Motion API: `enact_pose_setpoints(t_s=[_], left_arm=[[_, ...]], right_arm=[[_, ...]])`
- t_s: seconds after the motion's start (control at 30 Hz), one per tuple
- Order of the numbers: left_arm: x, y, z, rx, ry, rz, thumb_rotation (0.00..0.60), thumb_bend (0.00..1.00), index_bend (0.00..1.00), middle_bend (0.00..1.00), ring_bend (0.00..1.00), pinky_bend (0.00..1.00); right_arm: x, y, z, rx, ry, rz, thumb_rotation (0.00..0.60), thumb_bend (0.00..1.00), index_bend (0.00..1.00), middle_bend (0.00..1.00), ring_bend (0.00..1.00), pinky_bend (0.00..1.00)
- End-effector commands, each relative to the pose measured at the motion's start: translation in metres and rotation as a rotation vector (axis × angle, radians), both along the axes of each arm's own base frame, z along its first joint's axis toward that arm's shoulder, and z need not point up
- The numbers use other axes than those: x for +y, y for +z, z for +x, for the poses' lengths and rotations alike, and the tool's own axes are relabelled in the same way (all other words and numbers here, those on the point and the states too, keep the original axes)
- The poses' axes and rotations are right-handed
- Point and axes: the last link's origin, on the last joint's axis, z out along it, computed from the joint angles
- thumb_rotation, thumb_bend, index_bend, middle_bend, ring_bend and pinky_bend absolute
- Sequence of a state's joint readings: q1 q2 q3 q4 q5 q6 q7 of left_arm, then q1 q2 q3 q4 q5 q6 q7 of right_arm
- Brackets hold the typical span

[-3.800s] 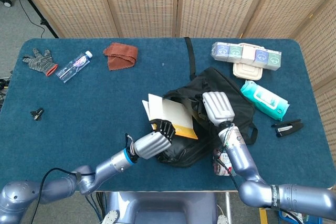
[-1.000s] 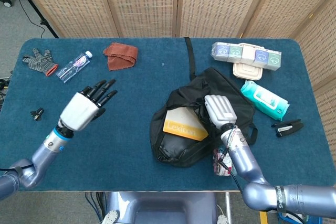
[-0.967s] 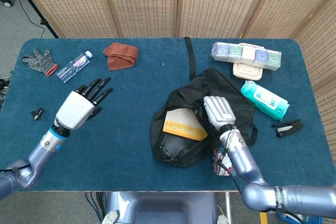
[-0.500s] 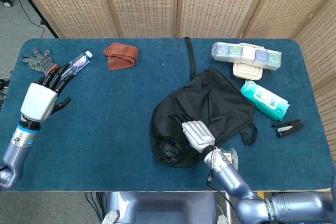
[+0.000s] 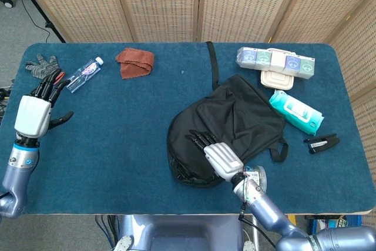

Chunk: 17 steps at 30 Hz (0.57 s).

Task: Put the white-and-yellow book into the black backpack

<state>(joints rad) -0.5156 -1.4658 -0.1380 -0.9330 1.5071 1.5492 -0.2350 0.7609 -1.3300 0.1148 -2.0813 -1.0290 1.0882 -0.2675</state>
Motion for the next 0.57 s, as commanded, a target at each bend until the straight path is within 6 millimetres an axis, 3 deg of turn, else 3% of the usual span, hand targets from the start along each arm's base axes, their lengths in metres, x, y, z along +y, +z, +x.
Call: enact_pose_setpoints(t_s=[0.03,0.13,0.27,0.4,0.57], left_arm=[[-0.013,0.004,-0.01,-0.049,0.055,-0.021,0.6,0.09,0.12,0.03,0.1,0.42],[-0.029,0.007,-0.019,-0.068,0.147,-0.062,0.6,0.05,0.01,0.0,0.02,0.22],[-0.059,0.017,-0.027,-0.106,0.283,-0.131,0.6,0.02,0.0,0.0,0.0,0.02],[-0.082,0.024,-0.034,-0.144,0.36,-0.151,0.6,0.01,0.0,0.0,0.0,0.0],[-0.108,0.03,-0.041,-0.191,0.436,-0.18,0.6,0.0,0.0,0.0,0.0,0.0]], right_arm=[[0.003,0.022,-0.038,0.079,0.034,-0.109,0.6,0.0,0.0,0.0,0.0,0.0],[0.004,0.038,-0.074,0.155,0.072,-0.235,0.6,0.0,0.0,0.0,0.0,0.0],[0.007,0.058,-0.138,0.275,0.085,-0.398,0.6,0.0,0.0,0.0,0.0,0.0],[0.014,0.072,-0.187,0.326,0.013,-0.448,0.6,0.0,0.0,0.0,0.0,0.0],[0.027,0.087,-0.227,0.345,-0.081,-0.502,0.6,0.0,0.0,0.0,0.0,0.0]])
